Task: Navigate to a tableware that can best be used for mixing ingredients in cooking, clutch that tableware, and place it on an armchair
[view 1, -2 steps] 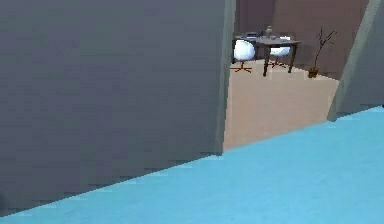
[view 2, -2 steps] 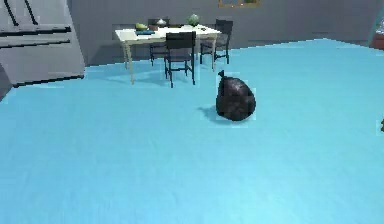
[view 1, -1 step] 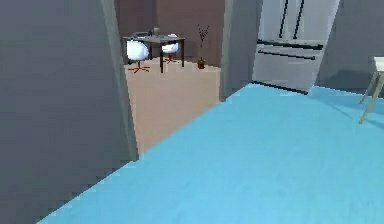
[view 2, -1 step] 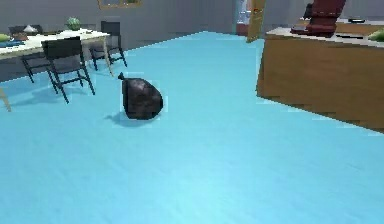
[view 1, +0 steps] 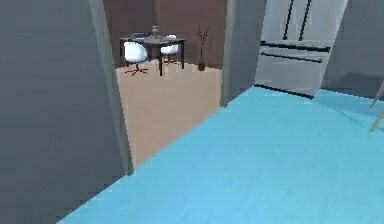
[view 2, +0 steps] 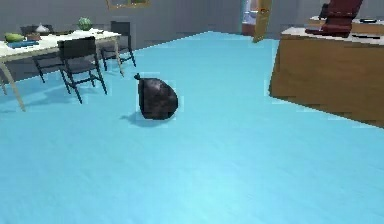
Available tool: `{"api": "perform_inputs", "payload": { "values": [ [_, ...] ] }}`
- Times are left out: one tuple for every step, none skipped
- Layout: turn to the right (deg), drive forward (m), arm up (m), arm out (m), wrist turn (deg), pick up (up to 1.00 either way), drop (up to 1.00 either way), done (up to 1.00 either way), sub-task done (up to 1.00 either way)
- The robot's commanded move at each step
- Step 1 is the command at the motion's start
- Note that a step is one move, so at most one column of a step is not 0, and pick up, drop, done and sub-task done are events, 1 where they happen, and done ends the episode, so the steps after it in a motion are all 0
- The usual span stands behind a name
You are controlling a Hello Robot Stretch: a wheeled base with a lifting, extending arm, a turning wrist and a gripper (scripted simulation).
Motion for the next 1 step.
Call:
{"api": "perform_inputs", "payload": {
  "values": [
    [3.0,0.00,0.00,0.00,0.0,0.00,0.00,0.00,0.00]
  ]
}}
